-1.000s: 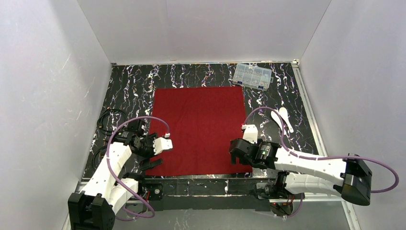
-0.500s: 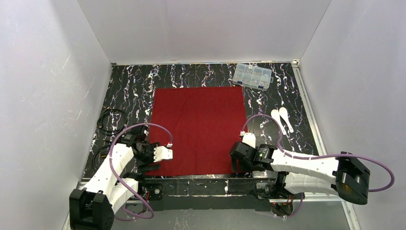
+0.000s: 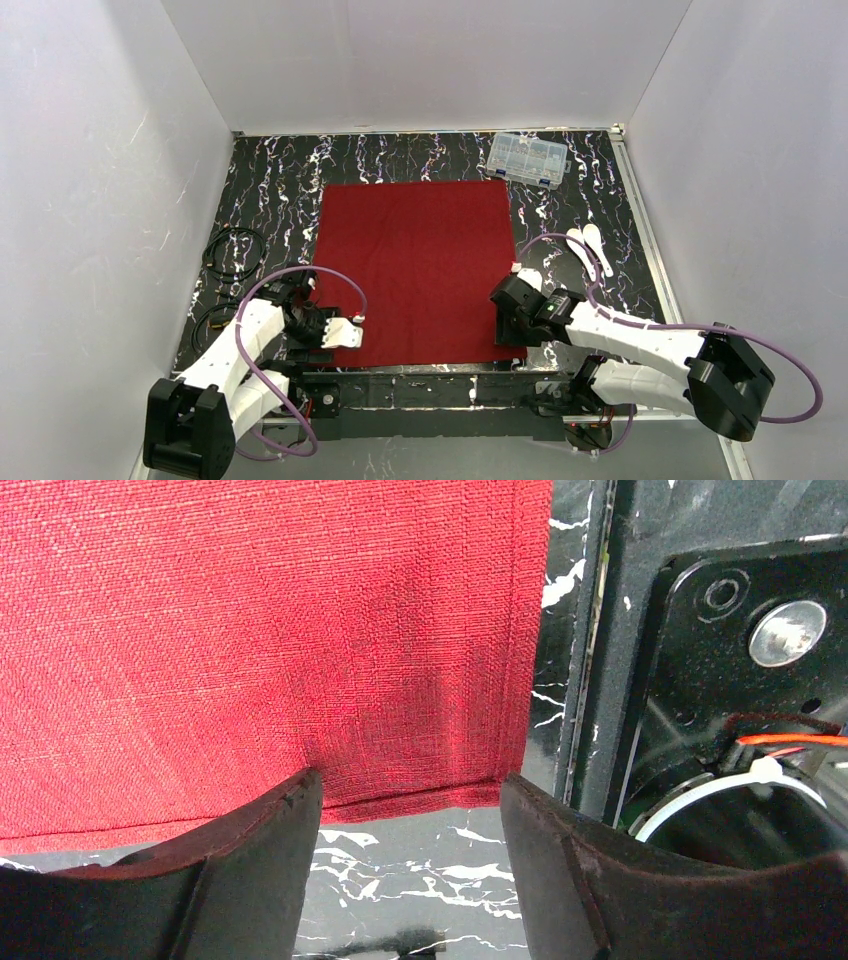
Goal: Fold the napkin into a case and place the utensils inside
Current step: Pick up the flattened napkin from the center of the board.
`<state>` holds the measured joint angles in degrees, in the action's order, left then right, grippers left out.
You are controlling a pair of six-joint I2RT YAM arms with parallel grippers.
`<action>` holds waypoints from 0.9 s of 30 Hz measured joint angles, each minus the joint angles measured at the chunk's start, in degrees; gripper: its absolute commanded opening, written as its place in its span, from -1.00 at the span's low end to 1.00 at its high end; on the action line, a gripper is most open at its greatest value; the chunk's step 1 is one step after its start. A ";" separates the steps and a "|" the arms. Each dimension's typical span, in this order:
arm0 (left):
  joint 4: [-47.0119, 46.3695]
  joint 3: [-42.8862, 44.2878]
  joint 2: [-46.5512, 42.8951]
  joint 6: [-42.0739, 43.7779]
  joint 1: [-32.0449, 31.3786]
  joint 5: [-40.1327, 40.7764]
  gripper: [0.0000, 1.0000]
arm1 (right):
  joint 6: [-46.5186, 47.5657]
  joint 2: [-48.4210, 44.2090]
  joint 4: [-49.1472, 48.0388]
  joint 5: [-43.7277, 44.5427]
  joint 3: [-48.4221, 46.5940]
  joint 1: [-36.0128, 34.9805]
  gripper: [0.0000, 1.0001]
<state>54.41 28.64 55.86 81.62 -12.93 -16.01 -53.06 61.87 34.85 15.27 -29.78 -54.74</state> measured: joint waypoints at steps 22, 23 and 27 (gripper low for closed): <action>-4.85 -2.03 -2.03 6.32 -1.33 1.99 -1.00 | 0.15 -4.26 11.67 1.99 -2.05 1.75 0.45; -4.87 -1.88 -1.84 6.14 -1.36 1.86 -1.00 | -0.09 -4.31 12.11 1.97 -2.05 1.75 0.44; -4.87 -0.74 -1.40 5.29 -1.36 1.33 -1.00 | -0.85 -4.26 11.34 1.11 -1.36 1.77 0.27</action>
<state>49.54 27.90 54.46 86.91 -14.28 -14.68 -53.91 57.60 46.19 16.38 -31.14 -52.97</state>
